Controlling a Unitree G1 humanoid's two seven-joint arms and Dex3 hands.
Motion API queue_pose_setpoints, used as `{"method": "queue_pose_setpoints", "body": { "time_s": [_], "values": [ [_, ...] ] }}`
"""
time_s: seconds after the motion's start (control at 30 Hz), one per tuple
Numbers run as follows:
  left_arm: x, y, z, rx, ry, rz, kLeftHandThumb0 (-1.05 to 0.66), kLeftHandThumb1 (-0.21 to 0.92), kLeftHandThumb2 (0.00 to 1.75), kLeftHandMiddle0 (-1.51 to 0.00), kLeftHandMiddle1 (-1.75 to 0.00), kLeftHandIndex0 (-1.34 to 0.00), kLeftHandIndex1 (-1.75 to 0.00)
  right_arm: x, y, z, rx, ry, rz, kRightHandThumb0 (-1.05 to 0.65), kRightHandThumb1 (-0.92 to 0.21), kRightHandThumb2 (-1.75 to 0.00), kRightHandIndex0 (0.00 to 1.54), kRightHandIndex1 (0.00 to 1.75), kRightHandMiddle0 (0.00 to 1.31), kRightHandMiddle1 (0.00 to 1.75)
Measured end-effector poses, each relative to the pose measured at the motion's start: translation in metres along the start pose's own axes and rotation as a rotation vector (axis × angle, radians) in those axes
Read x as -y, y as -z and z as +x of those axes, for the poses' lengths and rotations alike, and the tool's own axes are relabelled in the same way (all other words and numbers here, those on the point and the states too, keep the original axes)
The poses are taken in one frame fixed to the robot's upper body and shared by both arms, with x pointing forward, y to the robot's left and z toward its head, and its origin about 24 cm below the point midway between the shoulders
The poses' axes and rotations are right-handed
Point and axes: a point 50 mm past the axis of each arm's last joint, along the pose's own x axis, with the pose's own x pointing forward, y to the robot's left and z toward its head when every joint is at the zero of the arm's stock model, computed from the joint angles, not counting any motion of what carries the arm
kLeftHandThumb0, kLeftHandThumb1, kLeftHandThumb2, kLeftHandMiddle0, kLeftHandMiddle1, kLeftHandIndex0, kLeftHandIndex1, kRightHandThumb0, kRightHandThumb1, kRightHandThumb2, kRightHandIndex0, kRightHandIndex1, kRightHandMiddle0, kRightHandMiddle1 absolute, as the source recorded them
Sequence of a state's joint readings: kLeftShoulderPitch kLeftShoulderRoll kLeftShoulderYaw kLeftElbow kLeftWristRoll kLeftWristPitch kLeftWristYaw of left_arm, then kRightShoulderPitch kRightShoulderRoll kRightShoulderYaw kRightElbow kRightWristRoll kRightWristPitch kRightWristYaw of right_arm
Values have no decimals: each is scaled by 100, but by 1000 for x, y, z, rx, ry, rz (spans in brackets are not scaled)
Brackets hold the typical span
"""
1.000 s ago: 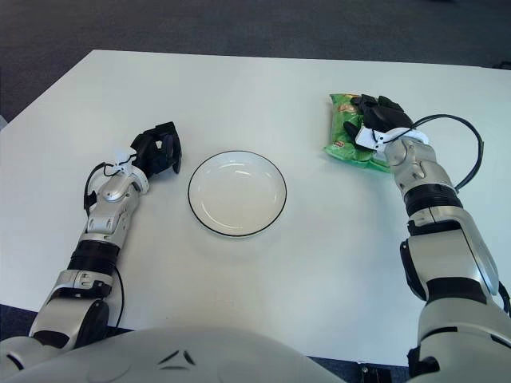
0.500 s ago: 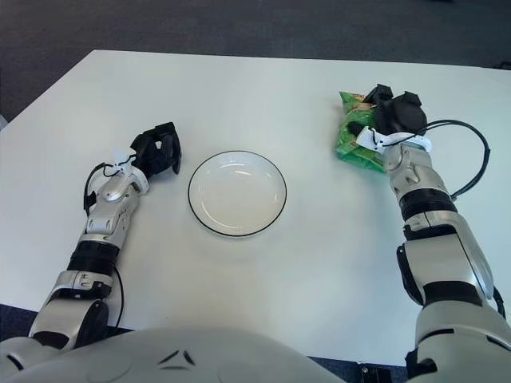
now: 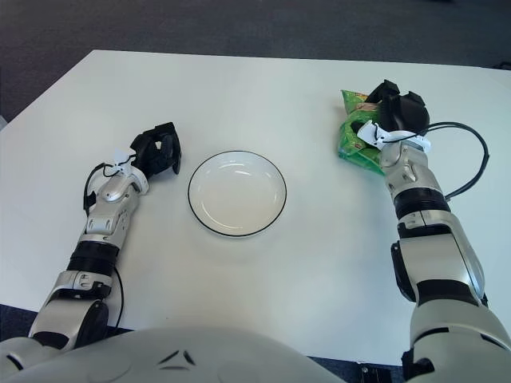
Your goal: Put the snack into the plate.
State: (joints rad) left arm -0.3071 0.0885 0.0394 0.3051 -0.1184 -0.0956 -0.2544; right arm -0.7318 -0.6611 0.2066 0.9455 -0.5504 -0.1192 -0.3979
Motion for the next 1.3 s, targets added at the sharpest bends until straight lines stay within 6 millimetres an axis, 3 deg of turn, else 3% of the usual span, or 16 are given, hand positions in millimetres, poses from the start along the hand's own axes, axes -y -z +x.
{"method": "queue_pose_setpoints", "body": {
  "time_s": [0.43, 0.93, 1.13, 1.3],
  "values": [
    [0, 0, 0, 0, 5, -11, -40, 77, 86, -125, -175, -87, -175, 4, -2, 4, -39, -20, -6, 0, -16, -145, 78, 158, 51, 175],
    [0, 0, 0, 0, 7, -10, -40, 79, 86, -127, -175, -87, -175, 17, -18, 1, -8, -19, 30, 0, -17, -146, 75, 165, 50, 175],
    [0, 1, 0, -5, 9, -9, -40, 79, 86, -126, -175, -85, -175, 26, -22, 0, -14, -8, 67, 0, -15, -147, 78, 161, 51, 175],
    [0, 0, 0, -2, 11, -6, -40, 80, 86, -125, -175, -85, -175, 45, -38, 0, -19, 24, 154, 0, -12, -147, 85, 152, 53, 175]
  ]
}}
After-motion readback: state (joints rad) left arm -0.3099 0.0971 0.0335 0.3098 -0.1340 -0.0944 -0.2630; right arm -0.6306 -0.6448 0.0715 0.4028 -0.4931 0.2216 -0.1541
